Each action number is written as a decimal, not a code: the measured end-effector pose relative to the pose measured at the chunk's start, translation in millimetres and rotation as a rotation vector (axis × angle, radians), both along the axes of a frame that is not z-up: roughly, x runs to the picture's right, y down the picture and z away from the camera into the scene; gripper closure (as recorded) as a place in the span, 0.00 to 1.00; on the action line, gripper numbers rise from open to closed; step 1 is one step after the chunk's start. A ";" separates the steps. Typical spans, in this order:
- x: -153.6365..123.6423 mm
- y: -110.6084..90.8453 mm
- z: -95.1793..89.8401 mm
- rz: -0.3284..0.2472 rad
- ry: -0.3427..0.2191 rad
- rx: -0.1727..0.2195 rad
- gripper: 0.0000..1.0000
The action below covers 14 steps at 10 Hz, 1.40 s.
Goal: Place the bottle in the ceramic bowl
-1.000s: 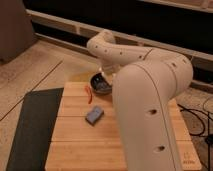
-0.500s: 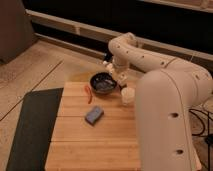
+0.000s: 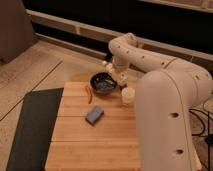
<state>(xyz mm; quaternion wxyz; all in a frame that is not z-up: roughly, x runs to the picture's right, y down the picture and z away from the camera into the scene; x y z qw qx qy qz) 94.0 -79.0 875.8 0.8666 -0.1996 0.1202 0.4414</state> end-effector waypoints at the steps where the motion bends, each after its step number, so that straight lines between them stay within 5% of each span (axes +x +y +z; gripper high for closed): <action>1: 2.3 -2.7 3.1 -0.017 0.012 -0.001 1.00; 4: -31.5 -37.5 29.2 -0.166 0.013 0.038 1.00; 6: -56.3 -40.5 51.5 -0.197 -0.024 0.048 1.00; 10: -82.9 -15.0 96.1 -0.100 -0.140 0.021 1.00; 14: -80.4 12.2 121.0 0.013 -0.243 -0.040 0.95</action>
